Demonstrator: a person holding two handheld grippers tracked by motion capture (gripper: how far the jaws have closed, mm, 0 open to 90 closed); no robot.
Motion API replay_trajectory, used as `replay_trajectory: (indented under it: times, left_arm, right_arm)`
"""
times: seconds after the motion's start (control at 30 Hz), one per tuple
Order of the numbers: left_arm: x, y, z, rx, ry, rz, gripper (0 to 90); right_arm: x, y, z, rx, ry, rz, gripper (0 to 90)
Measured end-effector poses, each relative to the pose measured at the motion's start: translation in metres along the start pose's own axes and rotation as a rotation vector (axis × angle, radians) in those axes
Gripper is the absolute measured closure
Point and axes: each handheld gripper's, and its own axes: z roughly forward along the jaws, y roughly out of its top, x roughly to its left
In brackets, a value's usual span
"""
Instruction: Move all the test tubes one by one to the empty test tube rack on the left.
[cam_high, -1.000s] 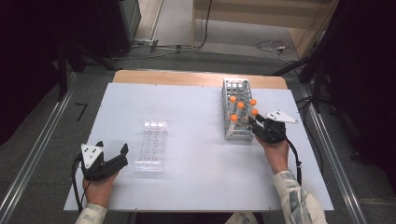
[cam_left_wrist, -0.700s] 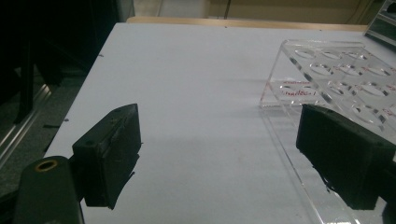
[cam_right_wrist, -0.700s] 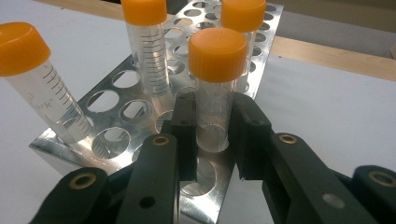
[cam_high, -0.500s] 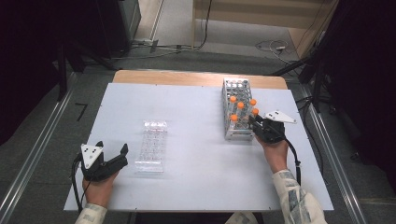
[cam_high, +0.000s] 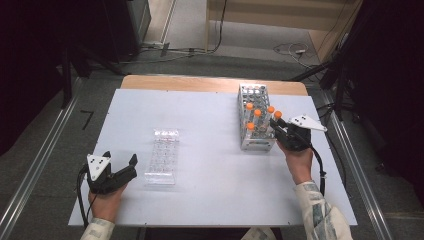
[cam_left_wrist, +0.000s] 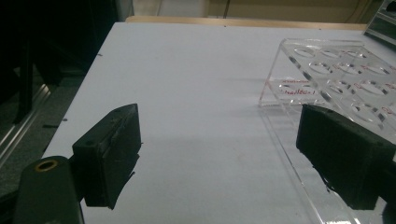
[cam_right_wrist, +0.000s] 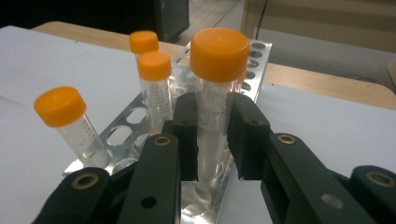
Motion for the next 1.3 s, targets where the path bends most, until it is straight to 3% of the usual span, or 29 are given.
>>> replay_trajectory:
  times: [0.4, 0.73, 0.87, 1.3]
  left_arm:
    - [0.001, 0.001, -0.001, -0.004, 0.001, -0.004, 15.0]
    - [-0.003, 0.003, -0.007, -0.028, -0.018, -0.003, 14.9]
    - [-0.008, 0.005, -0.010, -0.041, -0.016, 0.030, 14.9]
    - [-0.029, 0.023, -0.018, -0.080, -0.116, 0.041, 15.0]
  right_arm:
    - [0.002, 0.013, -0.022, -0.055, 0.021, 0.006, 71.2]
    - [0.016, 0.009, -0.043, -0.035, 0.088, -0.030, 71.2]
    - [0.020, 0.007, -0.050, -0.033, 0.109, -0.044, 71.2]
    - [0.048, -0.002, -0.051, -0.014, 0.182, -0.093, 71.1]
